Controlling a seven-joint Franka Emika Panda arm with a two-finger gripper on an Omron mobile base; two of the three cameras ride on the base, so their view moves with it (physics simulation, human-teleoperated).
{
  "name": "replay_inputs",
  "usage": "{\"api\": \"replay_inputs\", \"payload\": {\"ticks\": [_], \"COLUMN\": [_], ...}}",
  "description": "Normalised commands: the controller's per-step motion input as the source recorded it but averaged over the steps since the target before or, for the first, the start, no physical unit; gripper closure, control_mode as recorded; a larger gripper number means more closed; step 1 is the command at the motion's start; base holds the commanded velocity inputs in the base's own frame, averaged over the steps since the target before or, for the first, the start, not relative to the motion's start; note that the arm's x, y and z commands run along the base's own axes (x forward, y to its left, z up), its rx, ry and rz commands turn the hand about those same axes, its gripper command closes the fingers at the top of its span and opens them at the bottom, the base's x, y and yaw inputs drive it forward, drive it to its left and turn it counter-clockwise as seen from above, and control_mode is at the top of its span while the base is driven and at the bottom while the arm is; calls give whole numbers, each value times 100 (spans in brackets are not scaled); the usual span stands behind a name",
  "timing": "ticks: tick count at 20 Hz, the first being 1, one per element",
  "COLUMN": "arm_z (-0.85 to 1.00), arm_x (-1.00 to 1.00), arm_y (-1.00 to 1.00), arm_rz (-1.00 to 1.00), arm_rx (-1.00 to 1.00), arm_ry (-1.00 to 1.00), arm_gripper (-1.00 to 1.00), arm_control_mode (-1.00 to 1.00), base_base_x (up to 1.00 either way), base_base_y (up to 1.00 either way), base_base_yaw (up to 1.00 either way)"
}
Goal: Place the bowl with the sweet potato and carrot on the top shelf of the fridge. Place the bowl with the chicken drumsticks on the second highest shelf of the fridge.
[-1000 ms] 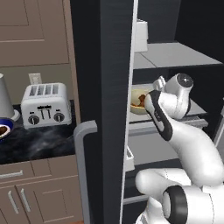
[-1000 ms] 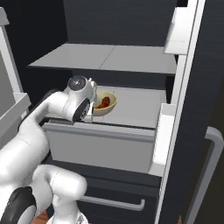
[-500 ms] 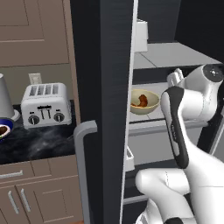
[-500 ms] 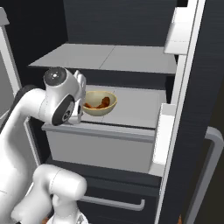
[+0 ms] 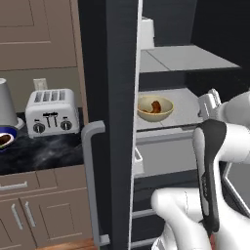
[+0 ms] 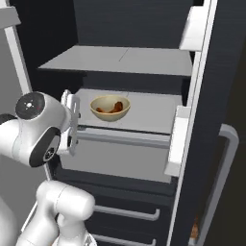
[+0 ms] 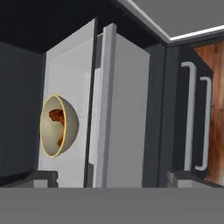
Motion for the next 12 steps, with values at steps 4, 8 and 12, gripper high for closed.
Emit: {"api": "replay_inputs", "payload": {"ticks": [4,8,12], "arm_z": [0,0,0], "arm_x": [0,0,0], "arm_y": [0,0,0], "arm_rz": [0,0,0], "arm_rx": [0,0,0], "arm_ry": [0,0,0], "arm_gripper": [-100,-100,-100], "arm_control_mode": [100,100,100], "base_base_x": [-100,-100,-100], "base_base_y": [1,15,61], "base_base_yaw": [4,2,14]}}
